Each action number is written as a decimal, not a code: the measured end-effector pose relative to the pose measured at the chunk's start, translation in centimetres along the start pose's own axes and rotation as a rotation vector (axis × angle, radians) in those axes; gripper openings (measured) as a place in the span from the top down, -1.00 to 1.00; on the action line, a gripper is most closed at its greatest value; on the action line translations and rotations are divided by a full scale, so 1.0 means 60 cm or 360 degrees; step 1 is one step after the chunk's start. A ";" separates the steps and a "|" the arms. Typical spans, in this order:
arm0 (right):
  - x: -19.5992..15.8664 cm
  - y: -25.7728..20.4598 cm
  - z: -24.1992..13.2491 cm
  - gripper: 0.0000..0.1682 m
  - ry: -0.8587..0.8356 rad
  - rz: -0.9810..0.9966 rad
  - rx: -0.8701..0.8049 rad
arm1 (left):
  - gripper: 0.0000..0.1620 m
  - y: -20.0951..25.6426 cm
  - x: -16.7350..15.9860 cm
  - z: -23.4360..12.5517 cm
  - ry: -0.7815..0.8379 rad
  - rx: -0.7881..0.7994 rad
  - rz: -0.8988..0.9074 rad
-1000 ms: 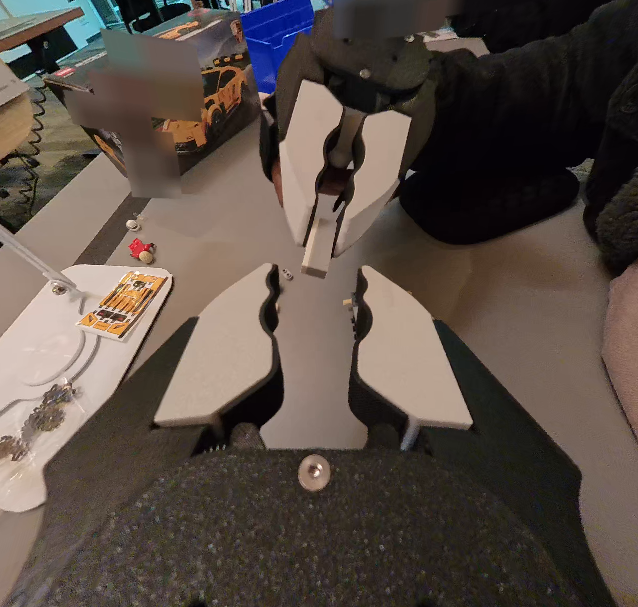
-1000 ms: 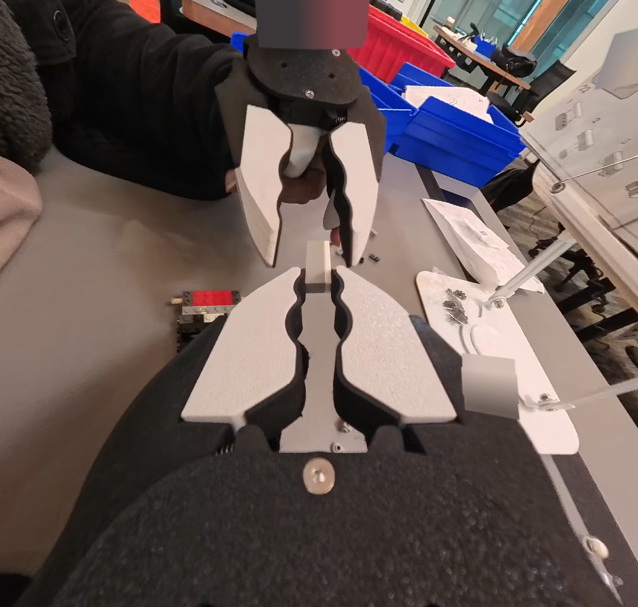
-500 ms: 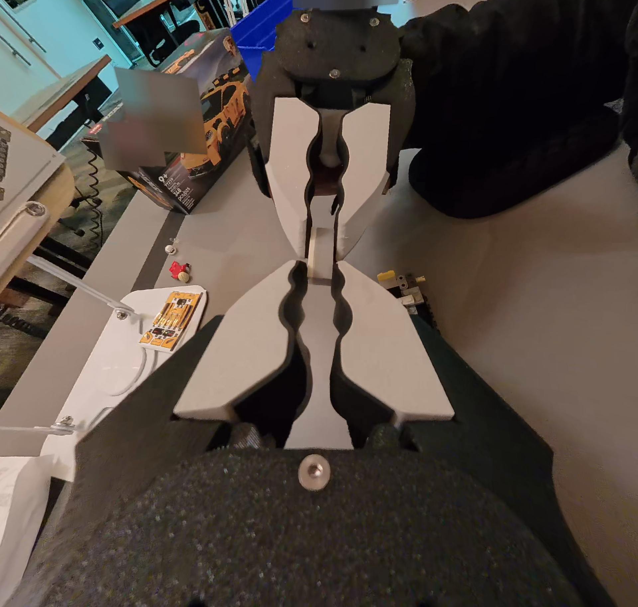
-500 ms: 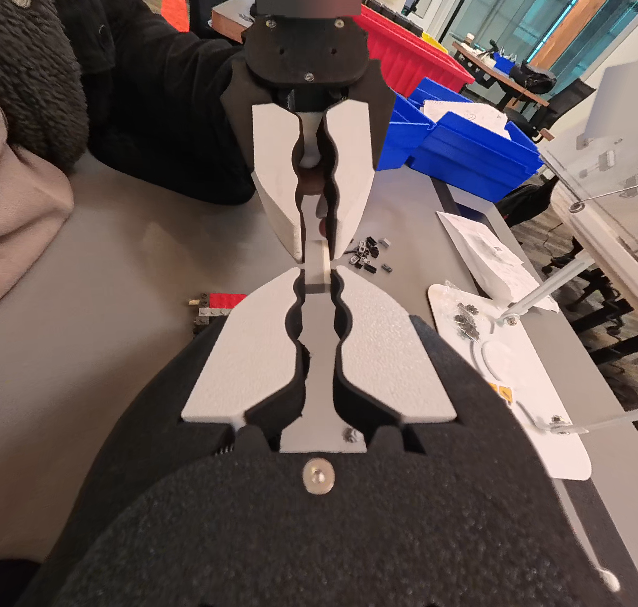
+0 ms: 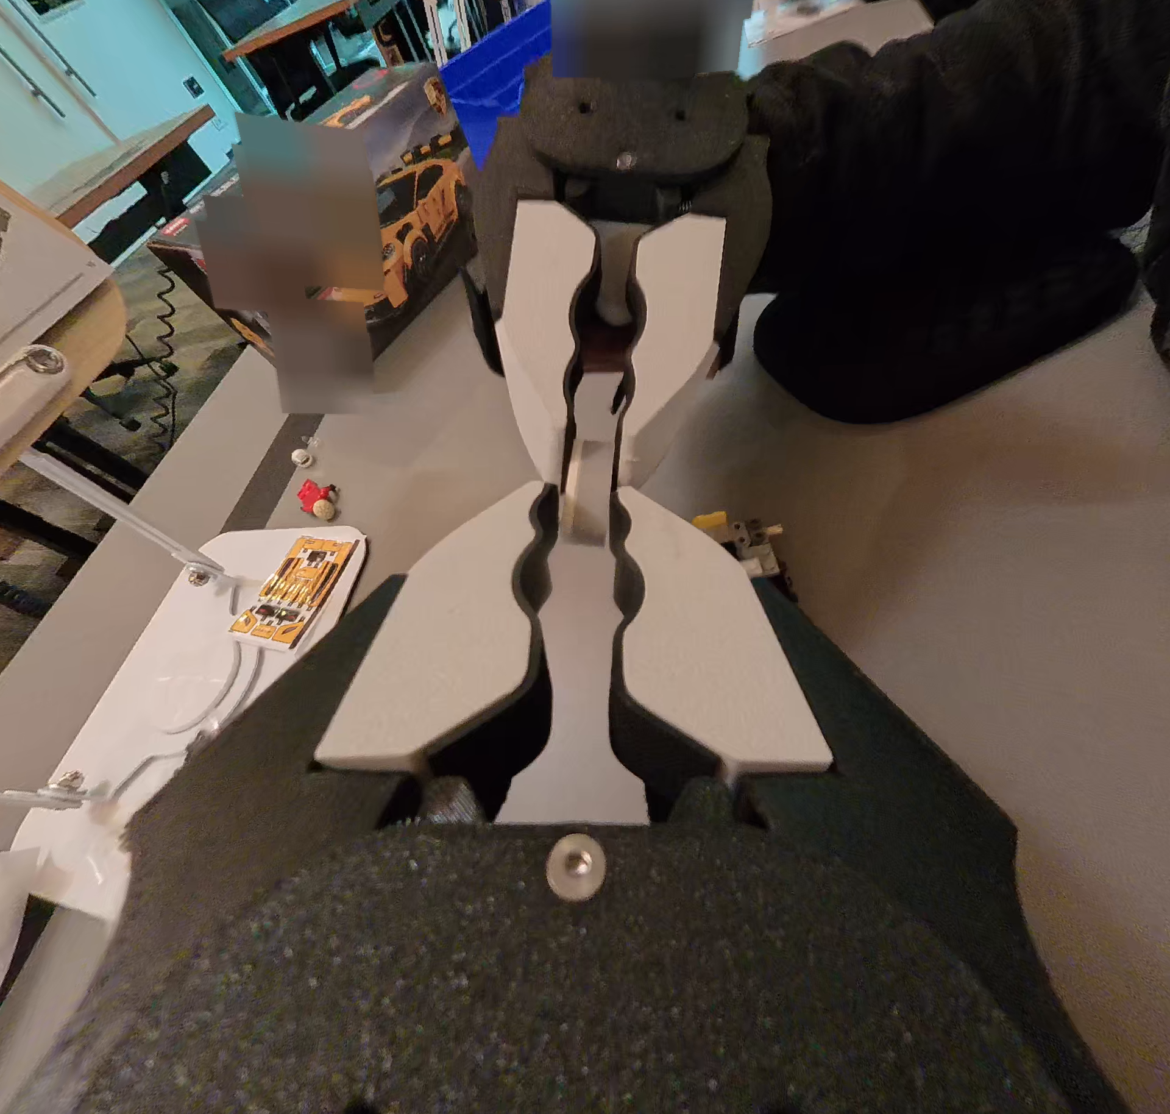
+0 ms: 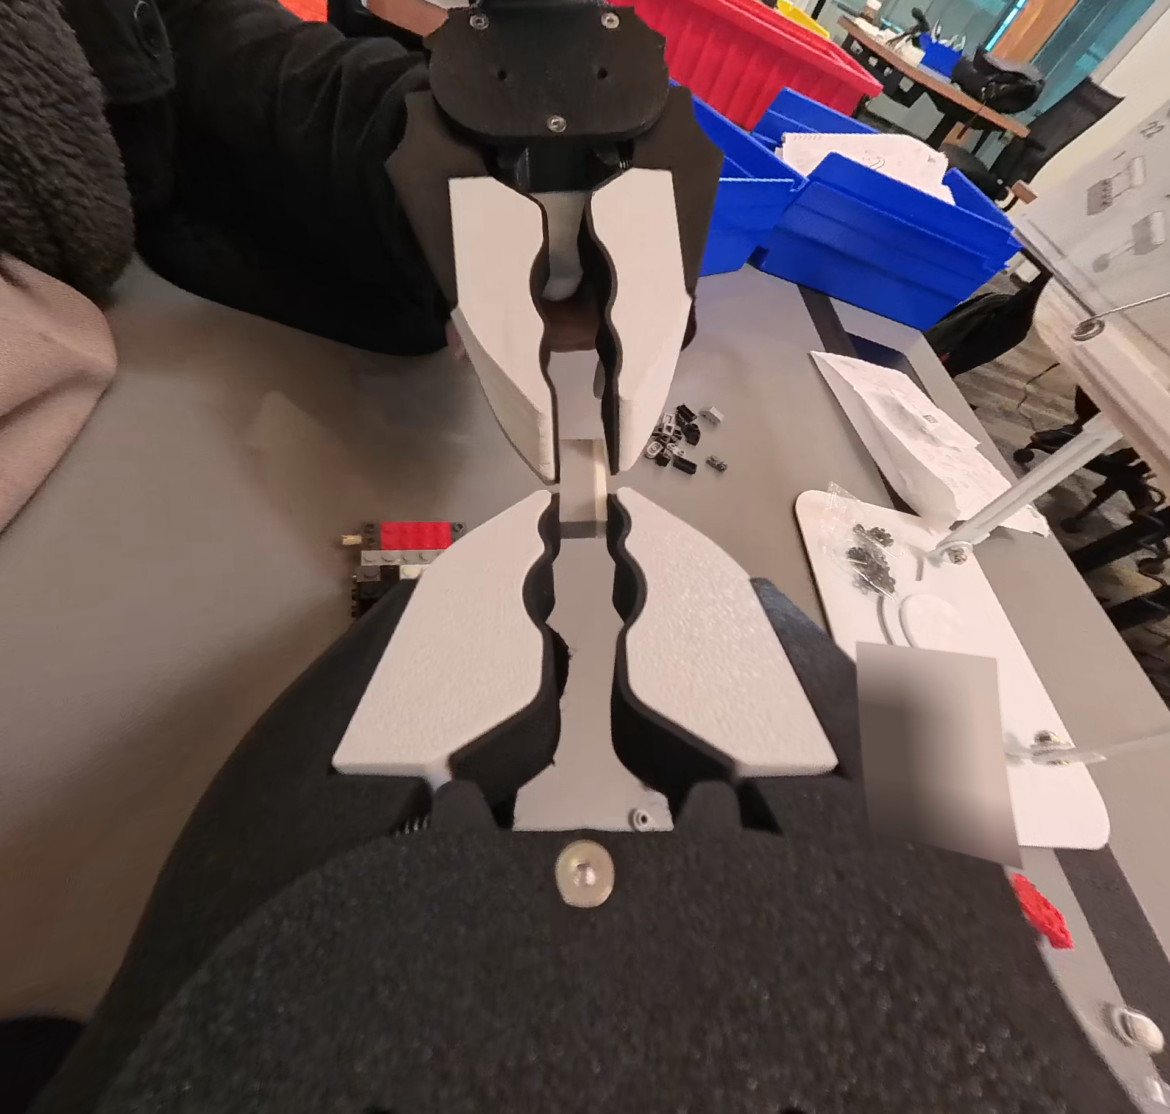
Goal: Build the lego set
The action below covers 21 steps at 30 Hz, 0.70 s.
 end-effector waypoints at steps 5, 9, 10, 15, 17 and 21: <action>-0.001 -0.004 0.003 0.84 -0.0007 -0.0013 0.0011 | 1.00 0.011 0.005 -0.001 0.0037 -0.0063 -0.0006; 0.001 -0.002 0.000 0.84 0.0007 -0.0006 0.0015 | 1.00 0.006 0.006 -0.006 0.0049 -0.0054 0.0000; 0.001 -0.002 -0.001 0.84 0.0012 -0.0004 0.0016 | 1.00 0.005 0.006 -0.007 0.0055 -0.0052 -0.0002; 0.004 0.004 -0.007 0.84 0.0054 0.0013 0.0003 | 0.77 -0.001 -0.001 -0.007 0.0021 -0.0063 -0.0049; 0.010 0.001 -0.009 0.84 0.0083 0.0016 0.0021 | 0.83 0.000 -0.002 -0.007 0.0029 -0.0070 -0.0053; 0.013 -0.002 -0.008 0.84 0.0093 0.0005 0.0031 | 0.83 0.003 -0.001 -0.007 0.0027 -0.0087 -0.0047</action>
Point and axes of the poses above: each gripper's, where its closed fingertips meet, z out along the fingers, x out of its top, y = z × x across the jaws, the point moved 2 cm from there along -z, back along the fingers, and after that the axes turned 3 degrees about y, right-handed, at the moved point
